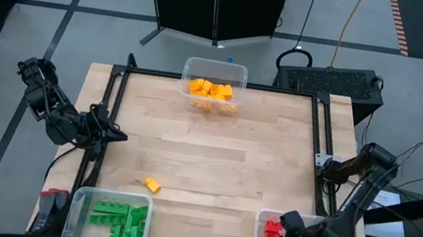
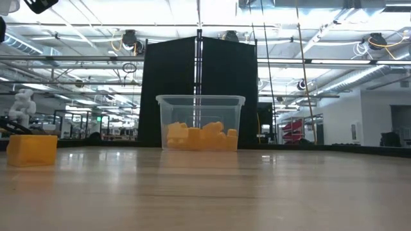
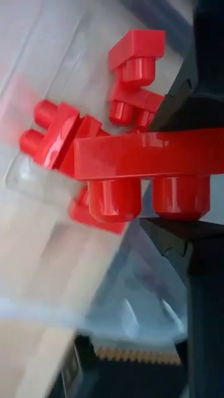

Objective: Sort blocks
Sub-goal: Put the red game piece into the bottom right transparent bin

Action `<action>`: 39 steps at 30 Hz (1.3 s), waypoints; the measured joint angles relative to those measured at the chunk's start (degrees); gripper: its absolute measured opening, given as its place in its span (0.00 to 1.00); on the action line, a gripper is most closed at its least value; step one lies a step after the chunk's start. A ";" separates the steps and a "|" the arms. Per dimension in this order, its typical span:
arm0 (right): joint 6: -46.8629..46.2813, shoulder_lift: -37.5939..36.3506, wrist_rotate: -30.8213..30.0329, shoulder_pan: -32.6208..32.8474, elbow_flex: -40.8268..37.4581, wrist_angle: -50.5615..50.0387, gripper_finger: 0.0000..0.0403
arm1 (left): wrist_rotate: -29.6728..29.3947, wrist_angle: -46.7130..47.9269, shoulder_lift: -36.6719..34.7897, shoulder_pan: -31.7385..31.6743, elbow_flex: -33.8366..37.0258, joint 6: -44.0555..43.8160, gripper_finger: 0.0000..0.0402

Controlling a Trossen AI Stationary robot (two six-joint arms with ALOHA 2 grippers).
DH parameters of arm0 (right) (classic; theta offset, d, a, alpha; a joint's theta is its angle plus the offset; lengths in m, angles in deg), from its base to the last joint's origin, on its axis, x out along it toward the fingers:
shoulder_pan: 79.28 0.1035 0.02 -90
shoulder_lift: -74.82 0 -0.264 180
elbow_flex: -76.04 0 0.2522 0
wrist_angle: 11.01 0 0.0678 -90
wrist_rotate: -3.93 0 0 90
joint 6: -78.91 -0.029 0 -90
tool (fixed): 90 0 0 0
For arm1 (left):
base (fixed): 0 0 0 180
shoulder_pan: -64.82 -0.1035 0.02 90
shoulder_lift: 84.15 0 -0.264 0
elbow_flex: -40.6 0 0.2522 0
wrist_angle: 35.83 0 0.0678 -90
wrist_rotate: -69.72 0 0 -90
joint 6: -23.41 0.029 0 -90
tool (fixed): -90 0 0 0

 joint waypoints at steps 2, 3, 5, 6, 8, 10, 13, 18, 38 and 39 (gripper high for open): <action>-0.41 1.36 2.02 -0.86 0.00 -1.07 0.40 | 0.00 0.20 0.00 0.00 0.00 0.06 0.01; -0.65 1.90 2.91 -1.23 0.00 -2.02 0.40 | 0.00 0.19 0.00 -0.01 0.00 0.29 0.01; -0.88 2.68 4.62 -2.07 0.00 -3.58 0.40 | 0.00 0.14 0.00 0.00 0.00 1.17 0.01; -1.02 2.95 5.27 -2.45 0.00 -4.06 0.40 | 0.00 0.14 0.00 0.00 0.00 1.20 0.01; -1.25 3.31 6.51 -3.03 0.00 -4.84 0.40 | 0.00 0.10 0.00 -0.01 0.00 1.16 0.01; -1.33 3.62 6.74 -3.08 0.00 -5.24 0.40 | 0.00 -0.12 0.00 -0.01 0.00 1.14 0.01; -2.00 4.56 9.13 -3.06 0.00 -5.32 0.40 | 0.02 -0.12 0.00 0.00 0.00 1.14 0.01; -3.29 6.30 12.84 -3.04 0.00 -4.15 0.40 | 0.02 -0.10 0.00 -0.01 0.00 1.11 0.01; -3.99 9.93 13.98 -3.08 0.00 -4.72 0.40 | -0.06 -0.06 0.00 0.00 0.01 1.44 0.01; -3.99 9.93 13.98 -3.12 0.00 -4.78 0.40 | -0.08 -0.06 0.00 0.00 0.00 1.44 0.01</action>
